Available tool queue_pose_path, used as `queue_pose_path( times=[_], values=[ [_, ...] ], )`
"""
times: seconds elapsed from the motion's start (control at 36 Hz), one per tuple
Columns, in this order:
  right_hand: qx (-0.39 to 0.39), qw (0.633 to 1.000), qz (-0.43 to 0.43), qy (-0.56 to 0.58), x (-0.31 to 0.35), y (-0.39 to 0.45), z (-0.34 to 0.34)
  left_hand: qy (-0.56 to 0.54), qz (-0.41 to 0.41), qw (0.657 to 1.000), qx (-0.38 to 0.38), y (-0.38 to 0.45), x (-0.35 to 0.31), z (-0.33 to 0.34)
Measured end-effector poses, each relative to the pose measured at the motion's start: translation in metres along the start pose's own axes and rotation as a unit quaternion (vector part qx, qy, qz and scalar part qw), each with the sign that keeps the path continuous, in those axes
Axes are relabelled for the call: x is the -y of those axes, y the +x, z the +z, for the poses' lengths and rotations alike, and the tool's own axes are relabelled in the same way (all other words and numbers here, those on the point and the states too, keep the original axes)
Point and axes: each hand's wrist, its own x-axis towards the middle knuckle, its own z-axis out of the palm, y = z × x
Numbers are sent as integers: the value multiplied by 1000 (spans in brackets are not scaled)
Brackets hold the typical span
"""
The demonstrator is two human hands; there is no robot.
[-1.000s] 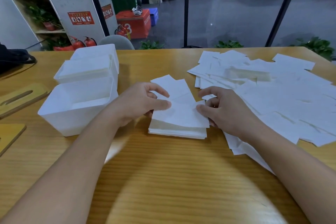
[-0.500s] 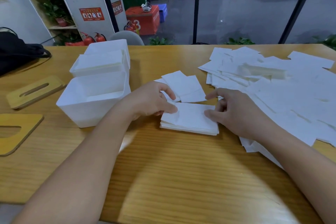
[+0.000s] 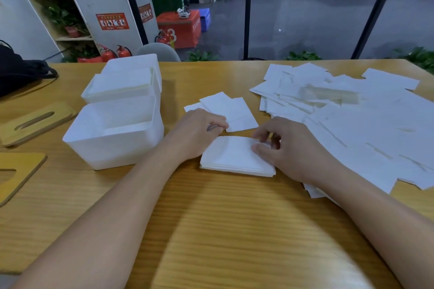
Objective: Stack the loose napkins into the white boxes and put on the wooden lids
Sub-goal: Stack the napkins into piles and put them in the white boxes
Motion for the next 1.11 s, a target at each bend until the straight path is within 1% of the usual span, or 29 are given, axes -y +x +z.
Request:
queue_pose_path(
  times=[0.19, 0.28, 0.36, 0.42, 0.47, 0.53, 0.61, 0.67, 0.72, 0.78, 0.86, 0.92, 0.97, 1.06, 1.11],
  values=[
    [1, 1000, -3, 0, -1, -1, -1, 36, 31, 999, -20, 1, 0, -1],
    [-13, 1000, 1, 9, -1, 1, 0, 29, 48, 998, -38, 2, -1, 1],
    [-34, 996, 22, 74, 3, 3, -3, -51, 56, 993, -92, -2, -6, 0],
    [-32, 990, 31, 136, 9, 2, -7, -110, 72, 986, -101, -6, -12, 2],
    [-21, 985, 42, 168, 13, 1, -11, -143, 109, 980, -87, -9, -21, 4],
    [-19, 984, 56, 170, 17, 0, -14, -168, 141, 974, -62, -12, -30, 7],
    [-26, 985, 63, 159, 17, 1, -14, -182, 163, 969, -26, -16, -36, 11],
    [-38, 985, 60, 158, 15, 2, -12, -182, 174, 968, -16, -18, -36, 11],
    [-57, 988, 51, 131, 11, 3, -11, -179, 172, 968, -24, -17, -35, 11],
    [-77, 990, 41, 110, 9, 2, -9, -177, 161, 969, -63, -15, -34, 9],
    [-95, 989, 8, 110, 8, 2, -9, -152, 136, 972, -118, -11, -29, 6],
    [-102, 987, -14, 122, 9, 1, -9, -127, 117, 975, -141, -9, -27, 4],
    [-109, 984, -40, 134, 12, 0, -10, -122, 86, 979, -135, -9, -25, 1],
    [-113, 982, -65, 134, 15, -3, -10, -159, 31, 981, -108, -8, -23, 1],
    [-117, 983, -67, 128, 15, -3, -11, -182, 34, 975, -121, -7, -22, 1]
  ],
)
